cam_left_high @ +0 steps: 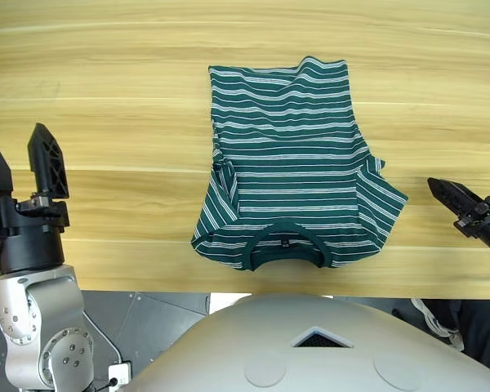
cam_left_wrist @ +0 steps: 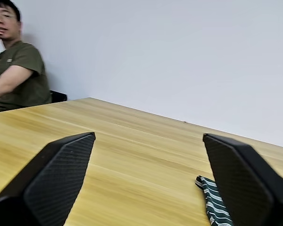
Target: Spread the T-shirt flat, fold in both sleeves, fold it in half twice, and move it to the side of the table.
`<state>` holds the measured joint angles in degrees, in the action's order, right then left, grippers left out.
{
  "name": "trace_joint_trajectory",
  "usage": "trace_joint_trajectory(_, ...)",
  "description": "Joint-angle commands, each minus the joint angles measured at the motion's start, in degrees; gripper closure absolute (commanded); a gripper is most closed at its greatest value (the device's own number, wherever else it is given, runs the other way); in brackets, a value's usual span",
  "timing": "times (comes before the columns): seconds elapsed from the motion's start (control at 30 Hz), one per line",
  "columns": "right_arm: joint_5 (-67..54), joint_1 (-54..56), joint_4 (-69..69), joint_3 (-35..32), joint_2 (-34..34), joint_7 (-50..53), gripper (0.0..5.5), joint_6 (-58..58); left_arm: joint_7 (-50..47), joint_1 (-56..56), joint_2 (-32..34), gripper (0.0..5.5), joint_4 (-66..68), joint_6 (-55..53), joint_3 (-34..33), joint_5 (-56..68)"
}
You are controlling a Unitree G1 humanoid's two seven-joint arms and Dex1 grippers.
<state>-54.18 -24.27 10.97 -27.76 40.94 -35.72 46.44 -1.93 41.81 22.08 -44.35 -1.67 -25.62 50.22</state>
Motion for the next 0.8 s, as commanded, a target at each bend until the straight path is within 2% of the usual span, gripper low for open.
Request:
trace_joint_trajectory(0.03, 11.54, -1.44, -0.61, 7.69, 3.39, 0.2, 2.69, -1.98, -0.39, -0.21, -1.59, 1.26, -1.71, -2.42, -0.88, 0.13)
trace_joint_trajectory(0.2, 15.76, -1.2, 1.7, 11.84, 3.02, -2.43, 2.69, -2.76, 0.22, -1.0, -2.93, 1.26, -2.06, -4.32, 0.11, -1.34)
trace_joint_trajectory(0.8, 20.47, 1.7, 0.48, 14.52, -1.57, -3.01, 2.69, -7.1, 4.29, -1.45, -7.31, 1.26, -0.68, -6.82, 2.93, -5.64)
